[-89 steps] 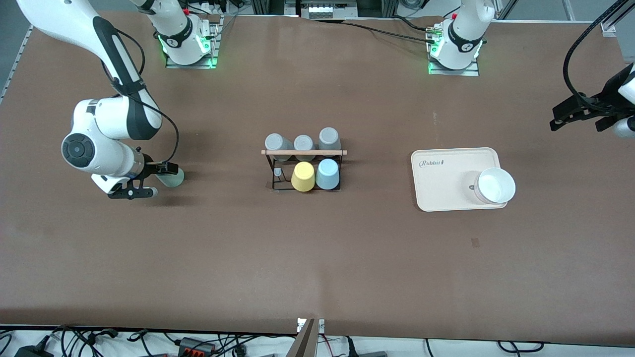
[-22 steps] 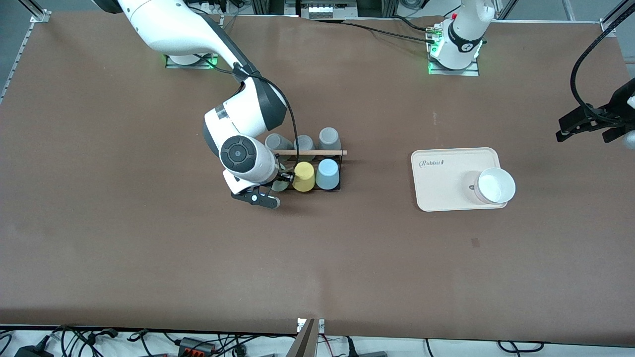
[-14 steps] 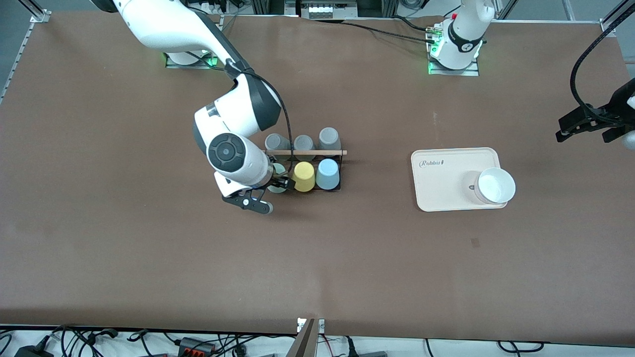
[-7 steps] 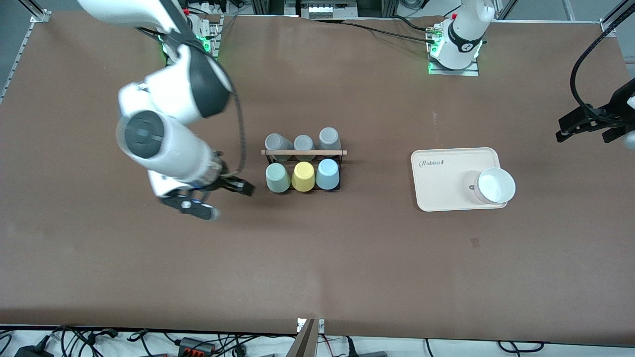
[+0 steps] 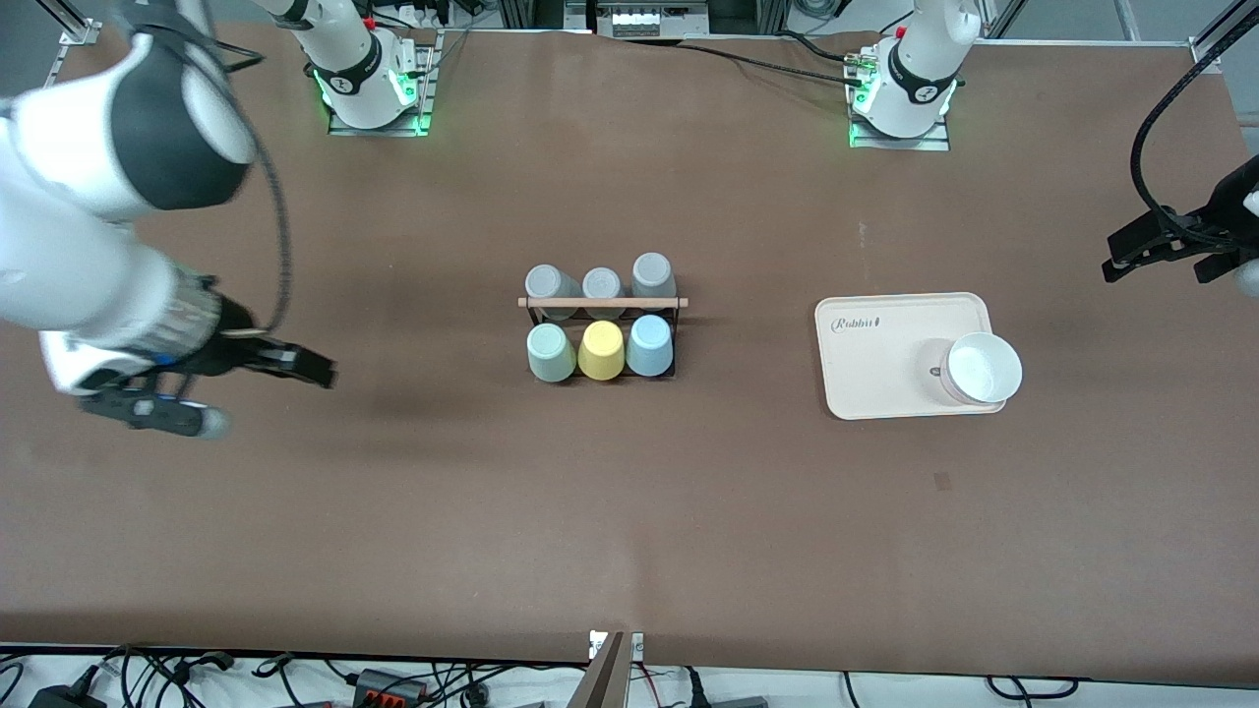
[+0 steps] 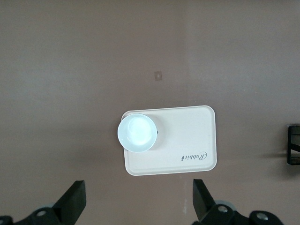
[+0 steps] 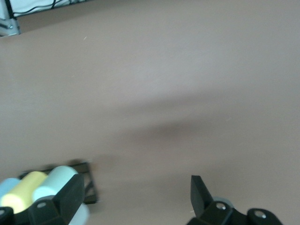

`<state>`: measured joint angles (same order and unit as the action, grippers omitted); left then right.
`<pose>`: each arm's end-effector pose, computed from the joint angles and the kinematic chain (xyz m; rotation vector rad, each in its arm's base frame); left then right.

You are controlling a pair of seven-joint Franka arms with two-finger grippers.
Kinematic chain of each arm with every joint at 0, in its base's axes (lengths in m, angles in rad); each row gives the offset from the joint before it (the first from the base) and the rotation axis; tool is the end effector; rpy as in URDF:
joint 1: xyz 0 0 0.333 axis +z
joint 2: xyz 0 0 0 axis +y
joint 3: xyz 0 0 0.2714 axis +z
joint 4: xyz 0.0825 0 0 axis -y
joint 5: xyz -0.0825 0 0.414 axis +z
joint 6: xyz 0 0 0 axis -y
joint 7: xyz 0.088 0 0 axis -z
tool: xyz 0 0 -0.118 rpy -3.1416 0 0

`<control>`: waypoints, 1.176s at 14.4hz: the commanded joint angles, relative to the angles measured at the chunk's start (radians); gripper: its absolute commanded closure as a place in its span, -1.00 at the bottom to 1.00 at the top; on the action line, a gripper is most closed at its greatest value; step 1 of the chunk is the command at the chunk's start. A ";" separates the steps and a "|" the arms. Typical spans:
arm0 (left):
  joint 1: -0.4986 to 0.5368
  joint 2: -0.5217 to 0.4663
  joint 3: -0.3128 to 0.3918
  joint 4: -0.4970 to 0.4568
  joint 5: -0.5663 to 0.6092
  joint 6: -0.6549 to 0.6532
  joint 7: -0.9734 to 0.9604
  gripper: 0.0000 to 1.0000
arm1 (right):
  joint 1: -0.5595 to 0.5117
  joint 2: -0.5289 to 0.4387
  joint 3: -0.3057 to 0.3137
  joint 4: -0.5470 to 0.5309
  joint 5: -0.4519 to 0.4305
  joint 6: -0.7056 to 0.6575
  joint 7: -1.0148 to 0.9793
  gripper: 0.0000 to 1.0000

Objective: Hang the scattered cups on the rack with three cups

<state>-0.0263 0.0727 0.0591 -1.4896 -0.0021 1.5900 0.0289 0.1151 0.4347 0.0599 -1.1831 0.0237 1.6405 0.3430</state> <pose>0.6062 0.0185 0.5683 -3.1382 -0.0058 -0.0435 0.6873 0.1162 0.4919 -3.0765 0.2702 -0.0158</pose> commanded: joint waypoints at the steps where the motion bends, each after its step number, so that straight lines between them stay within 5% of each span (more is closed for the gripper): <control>1: 0.006 0.012 -0.004 0.026 -0.002 -0.007 0.023 -1.00 | -0.046 -0.082 0.015 -0.042 -0.048 -0.013 -0.178 -1.00; 4: 0.006 0.012 -0.004 0.026 -0.002 -0.007 0.023 -1.00 | -0.132 -0.139 0.015 -0.099 -0.050 -0.004 -0.261 -1.00; 8: 0.006 0.012 -0.004 0.026 -0.002 -0.007 0.023 -1.00 | -0.144 -0.154 -0.046 -0.095 -0.027 -0.013 -0.383 -1.00; 13: 0.006 0.012 -0.004 0.026 -0.002 -0.007 0.023 -1.00 | -0.166 -0.192 -0.040 -0.115 -0.024 -0.045 -0.433 -1.00; 17: 0.006 0.012 -0.004 0.026 -0.002 -0.007 0.023 -1.00 | -0.166 -0.345 -0.041 -0.362 -0.034 0.077 -0.435 -1.00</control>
<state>-0.0262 0.0732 0.0591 -1.4893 -0.0021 1.5900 0.0289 -0.0388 0.2216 0.0127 -1.3500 -0.0119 1.6371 -0.0624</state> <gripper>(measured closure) 0.000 0.000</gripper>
